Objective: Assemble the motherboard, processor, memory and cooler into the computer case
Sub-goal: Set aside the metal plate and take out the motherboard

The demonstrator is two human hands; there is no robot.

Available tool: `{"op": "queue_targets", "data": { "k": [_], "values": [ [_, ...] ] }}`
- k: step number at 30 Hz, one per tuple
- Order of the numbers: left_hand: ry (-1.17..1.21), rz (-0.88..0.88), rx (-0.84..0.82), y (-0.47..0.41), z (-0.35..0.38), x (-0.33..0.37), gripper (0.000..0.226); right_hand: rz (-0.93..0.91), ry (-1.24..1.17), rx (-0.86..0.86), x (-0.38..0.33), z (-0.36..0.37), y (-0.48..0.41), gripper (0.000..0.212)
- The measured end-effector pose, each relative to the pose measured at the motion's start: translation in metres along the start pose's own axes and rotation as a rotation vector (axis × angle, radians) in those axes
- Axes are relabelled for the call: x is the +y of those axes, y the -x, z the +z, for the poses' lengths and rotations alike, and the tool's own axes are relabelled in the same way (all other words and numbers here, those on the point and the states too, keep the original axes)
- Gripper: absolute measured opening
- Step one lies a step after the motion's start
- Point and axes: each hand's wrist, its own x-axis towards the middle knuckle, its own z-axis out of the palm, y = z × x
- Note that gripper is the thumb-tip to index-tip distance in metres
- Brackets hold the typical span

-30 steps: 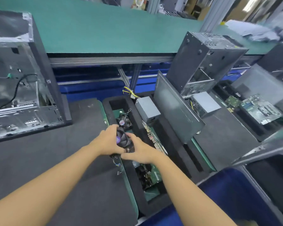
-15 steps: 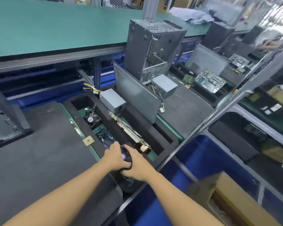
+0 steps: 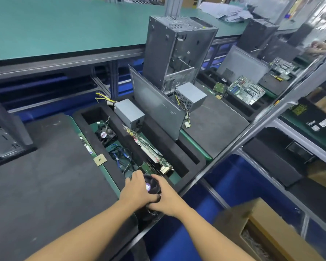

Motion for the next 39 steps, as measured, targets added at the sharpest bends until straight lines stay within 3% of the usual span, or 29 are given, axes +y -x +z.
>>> {"op": "queue_targets", "data": {
  "k": [6, 13, 16, 21, 25, 29, 35, 39],
  "values": [
    [0.056, 0.079, 0.118, -0.006, -0.002, -0.003, 0.070, -0.047, -0.011, 0.048, -0.003, -0.005, -0.008, 0.094],
    [0.111, 0.104, -0.008, -0.016, -0.009, -0.018, 0.071, -0.081, 0.067, 0.019, -0.004, 0.001, -0.012, 0.094],
    [0.024, 0.116, -0.038, -0.016, -0.010, -0.025, 0.081, -0.093, 0.115, -0.016, -0.006, 0.001, -0.012, 0.098],
    [0.130, 0.129, -0.099, -0.020, -0.017, -0.051, 0.098, -0.123, 0.196, -0.028, -0.012, -0.001, -0.015, 0.101],
    [0.156, 0.136, -0.118, -0.021, -0.028, -0.069, 0.084, -0.172, 0.216, 0.095, -0.017, -0.001, -0.020, 0.074],
    [0.170, 0.115, -0.008, -0.020, -0.045, -0.087, 0.055, -0.264, 0.315, 0.205, -0.034, 0.008, -0.034, 0.055],
    [0.193, 0.039, 0.148, -0.020, -0.075, -0.120, 0.034, -0.351, 0.431, 0.103, -0.075, 0.023, -0.069, 0.045],
    [0.287, -0.051, 0.286, -0.012, -0.095, -0.144, 0.016, -0.357, 0.255, -0.047, -0.107, 0.041, -0.094, 0.036]
  ]
}}
